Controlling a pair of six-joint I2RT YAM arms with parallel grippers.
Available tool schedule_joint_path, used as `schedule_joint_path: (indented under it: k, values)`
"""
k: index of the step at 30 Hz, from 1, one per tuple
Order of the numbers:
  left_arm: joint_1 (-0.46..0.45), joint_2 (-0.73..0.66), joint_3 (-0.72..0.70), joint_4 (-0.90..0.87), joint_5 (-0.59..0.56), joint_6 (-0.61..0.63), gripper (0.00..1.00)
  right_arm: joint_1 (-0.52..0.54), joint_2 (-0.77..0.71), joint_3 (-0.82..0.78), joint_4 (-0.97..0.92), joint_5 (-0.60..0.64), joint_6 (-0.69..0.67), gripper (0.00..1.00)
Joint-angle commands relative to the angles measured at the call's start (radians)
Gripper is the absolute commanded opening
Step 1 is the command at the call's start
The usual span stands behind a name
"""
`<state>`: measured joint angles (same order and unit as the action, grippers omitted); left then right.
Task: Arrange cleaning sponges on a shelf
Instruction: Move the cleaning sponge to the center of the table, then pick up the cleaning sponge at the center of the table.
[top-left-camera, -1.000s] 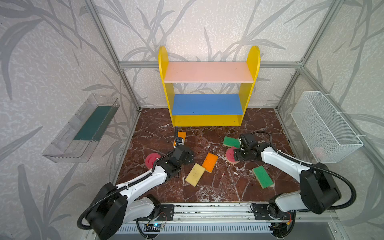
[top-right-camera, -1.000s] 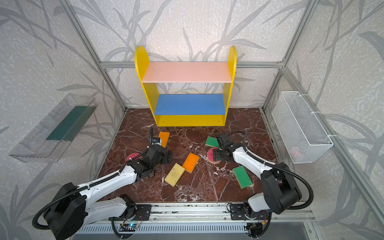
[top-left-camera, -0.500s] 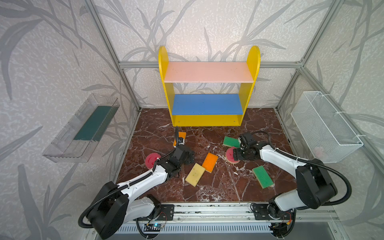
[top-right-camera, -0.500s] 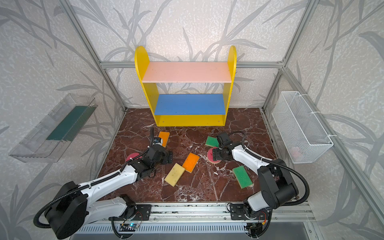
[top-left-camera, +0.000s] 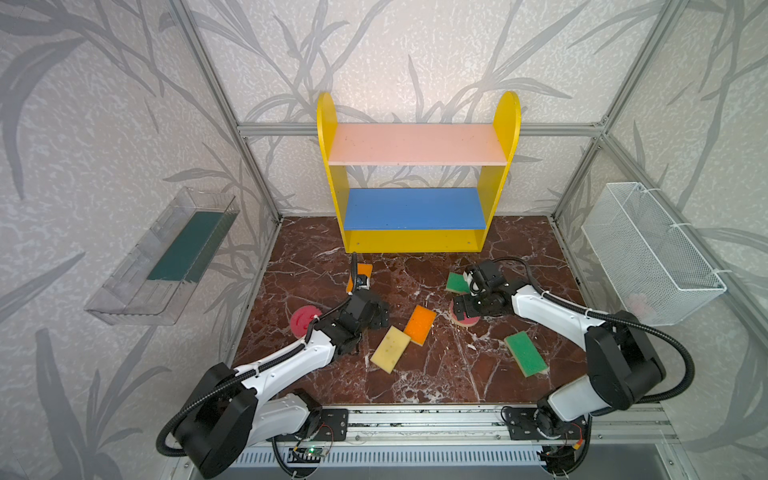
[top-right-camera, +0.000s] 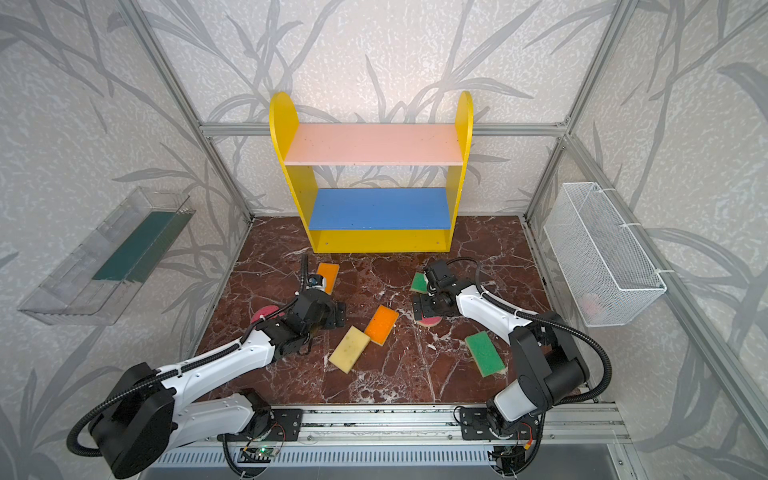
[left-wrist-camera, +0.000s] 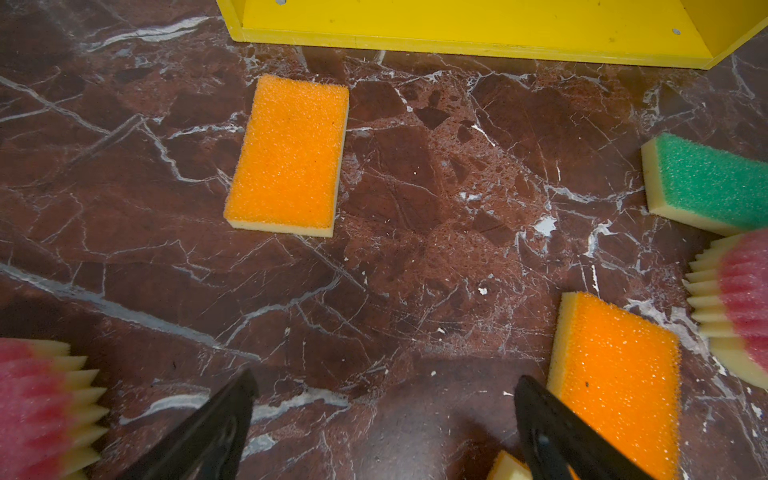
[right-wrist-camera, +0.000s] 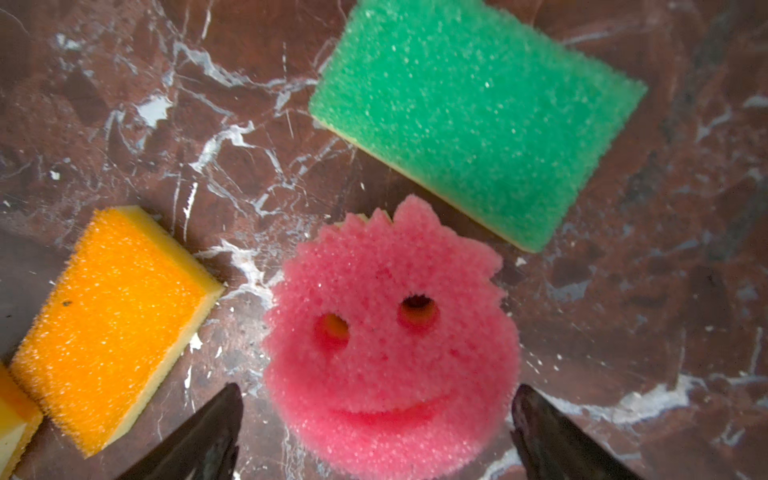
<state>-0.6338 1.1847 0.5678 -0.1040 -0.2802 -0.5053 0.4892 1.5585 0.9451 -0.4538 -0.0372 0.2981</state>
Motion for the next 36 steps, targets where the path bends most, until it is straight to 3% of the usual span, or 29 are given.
schedule_joint_path:
  k: [1,5,11,16,21,24,30,36]
  values:
    - [0.002,-0.021,0.026,-0.025,-0.012,0.000,0.99,0.010,0.044,0.045,-0.043,0.041,-0.011,0.99]
    - [0.002,-0.031,0.020,-0.029,-0.013,-0.002,0.99,0.005,0.052,0.058,-0.061,0.076,0.018,0.95]
    - [0.002,-0.030,0.022,-0.021,-0.009,-0.007,0.99,-0.033,-0.008,0.029,-0.033,0.030,0.053,0.67]
    - [0.002,-0.013,0.027,-0.014,-0.002,-0.007,0.99,-0.058,-0.053,-0.002,-0.034,0.011,0.075,0.69]
    - [0.001,0.000,0.023,-0.001,0.006,-0.016,0.98,-0.092,-0.055,-0.039,-0.039,-0.010,0.114,0.46]
    - [0.001,0.007,0.021,0.003,0.010,-0.017,0.98,-0.097,-0.039,-0.046,-0.033,-0.026,0.132,0.45]
    - [0.002,0.011,0.016,0.005,0.010,-0.018,0.98,-0.097,0.000,-0.039,-0.026,-0.040,0.157,0.55]
    - [0.001,0.004,0.007,0.009,0.007,-0.020,0.98,-0.097,0.039,-0.034,-0.020,-0.038,0.159,0.52]
